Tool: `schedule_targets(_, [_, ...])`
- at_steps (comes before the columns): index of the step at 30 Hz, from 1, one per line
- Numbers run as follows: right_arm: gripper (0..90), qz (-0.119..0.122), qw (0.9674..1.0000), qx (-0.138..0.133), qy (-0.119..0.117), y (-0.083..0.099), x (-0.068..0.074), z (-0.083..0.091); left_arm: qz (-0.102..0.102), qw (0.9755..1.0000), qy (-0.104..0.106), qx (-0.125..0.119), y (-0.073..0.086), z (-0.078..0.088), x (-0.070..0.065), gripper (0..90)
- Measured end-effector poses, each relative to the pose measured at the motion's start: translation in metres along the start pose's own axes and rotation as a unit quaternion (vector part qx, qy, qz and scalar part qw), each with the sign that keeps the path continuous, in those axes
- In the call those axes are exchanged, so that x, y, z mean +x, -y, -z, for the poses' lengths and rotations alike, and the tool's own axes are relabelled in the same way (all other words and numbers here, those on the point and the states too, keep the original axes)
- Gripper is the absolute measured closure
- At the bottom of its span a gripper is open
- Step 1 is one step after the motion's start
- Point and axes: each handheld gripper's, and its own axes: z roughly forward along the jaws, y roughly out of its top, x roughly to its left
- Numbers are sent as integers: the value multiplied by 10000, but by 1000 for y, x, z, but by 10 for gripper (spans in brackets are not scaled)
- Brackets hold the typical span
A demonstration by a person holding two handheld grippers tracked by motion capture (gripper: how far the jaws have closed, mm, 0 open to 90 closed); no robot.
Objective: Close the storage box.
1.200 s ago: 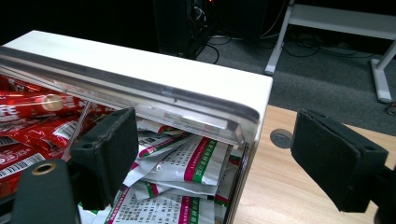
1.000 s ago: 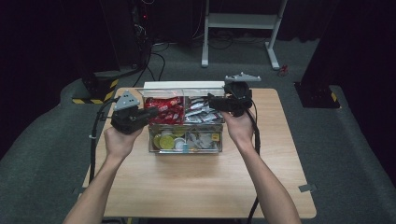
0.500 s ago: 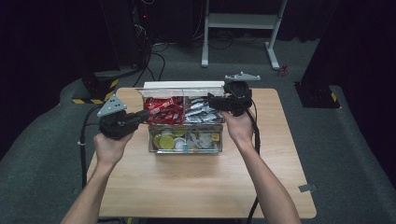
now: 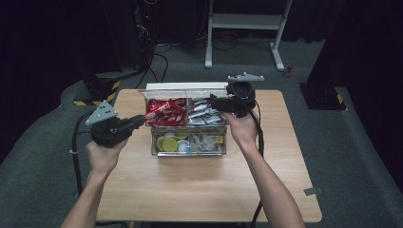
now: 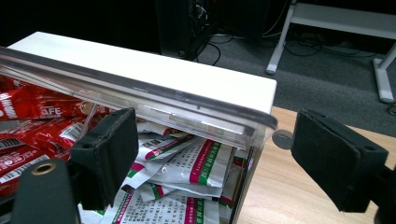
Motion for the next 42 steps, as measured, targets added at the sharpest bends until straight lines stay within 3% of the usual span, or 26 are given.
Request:
schedule_targets(19, [151,-9,10000,16,30,-1,2,0,260,9993,9,-253,11,30,8,859])
schedule_targets(42, [152,9,10000,-3,0,-1,2,0,509,9973,-212,-484,27,59,18,859])
